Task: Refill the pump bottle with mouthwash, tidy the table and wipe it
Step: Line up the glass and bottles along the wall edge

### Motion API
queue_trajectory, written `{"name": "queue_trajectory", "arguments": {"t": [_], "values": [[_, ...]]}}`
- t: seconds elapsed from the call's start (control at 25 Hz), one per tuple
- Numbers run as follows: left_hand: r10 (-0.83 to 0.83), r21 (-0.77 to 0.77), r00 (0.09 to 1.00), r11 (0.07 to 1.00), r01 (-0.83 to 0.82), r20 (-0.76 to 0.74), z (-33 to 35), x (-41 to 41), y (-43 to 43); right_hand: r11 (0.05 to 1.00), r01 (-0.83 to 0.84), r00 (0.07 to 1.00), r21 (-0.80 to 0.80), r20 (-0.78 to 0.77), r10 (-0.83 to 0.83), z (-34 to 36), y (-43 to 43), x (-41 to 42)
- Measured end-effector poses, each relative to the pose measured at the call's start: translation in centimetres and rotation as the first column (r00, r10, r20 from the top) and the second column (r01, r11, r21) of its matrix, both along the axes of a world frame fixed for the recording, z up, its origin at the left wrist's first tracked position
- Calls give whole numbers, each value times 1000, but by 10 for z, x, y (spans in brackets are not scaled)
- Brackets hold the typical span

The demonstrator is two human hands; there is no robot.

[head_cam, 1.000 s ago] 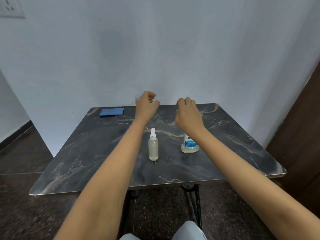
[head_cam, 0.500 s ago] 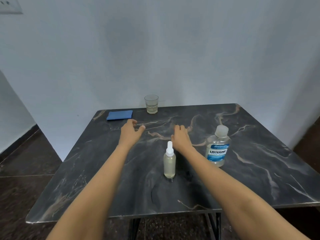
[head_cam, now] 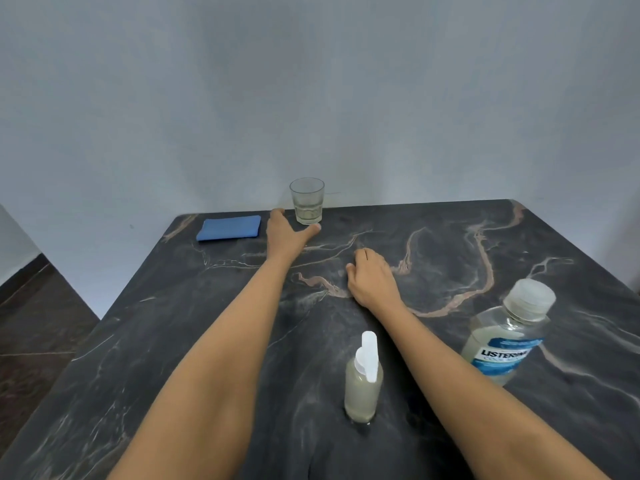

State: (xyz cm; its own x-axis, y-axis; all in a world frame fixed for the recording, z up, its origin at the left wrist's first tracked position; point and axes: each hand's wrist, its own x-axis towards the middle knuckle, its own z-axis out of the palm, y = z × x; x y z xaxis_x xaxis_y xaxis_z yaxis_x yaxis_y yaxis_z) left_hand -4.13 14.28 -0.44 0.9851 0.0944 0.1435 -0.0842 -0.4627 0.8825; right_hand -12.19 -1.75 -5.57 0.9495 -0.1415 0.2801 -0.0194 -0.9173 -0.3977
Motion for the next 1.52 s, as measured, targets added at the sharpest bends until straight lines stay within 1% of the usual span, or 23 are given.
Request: {"name": "queue_trajectory", "arguments": {"t": [0.12,0.32,0.4,0.48,0.56,0.68,0.76,0.88,1.04,1.16,1.28,1.36,1.44,1.48,1.52], "values": [[1,-47,1000,999,0,25,-4,35,-16,998,-16,999,-58,44,19,-10,-3,6],[31,-109,998,994,-25,54,-14,78,-32,996,-19,996,-84,82,26,-13,-3,8],[30,-163,997,986,-19,68,-15,93,-37,996,-22,996,-85,86,30,-16,-4,10],[38,-212,997,977,-24,65,-15,101,-41,996,-20,996,-82,89,27,-16,-5,11],[47,-230,999,972,-40,26,-15,107,-41,997,-17,995,-77,92,24,-17,-5,11],[31,-228,997,973,-46,-68,-15,110,-36,997,-17,996,-75,89,24,-16,-5,11],[31,-229,995,972,-53,-99,-14,108,-32,997,-14,996,-73,85,20,-14,-5,10],[30,-193,996,980,-45,-79,-16,92,-27,997,-11,997,-72,74,16,-13,-4,10],[21,-142,1000,990,-19,13,-24,47,-18,999,-15,999,-51,44,17,-9,-4,9],[34,-133,998,991,-28,49,-26,-3,-3,999,-42,999,27,10,42,-4,-4,4],[40,-176,999,984,-33,34,-26,-64,18,972,-105,993,211,-30,114,4,-6,-14],[42,-201,999,979,-39,13,-26,-101,32,947,-102,994,304,-14,111,7,-6,-30],[62,-208,998,976,-61,1,-26,-137,45,916,-62,997,397,-6,70,9,-4,-52],[76,-209,997,975,-75,-2,-26,-153,51,888,-38,998,458,-23,54,11,-2,-63],[91,-211,996,973,-90,-5,-26,-168,57,839,-12,998,544,-51,47,13,0,-75]]}}
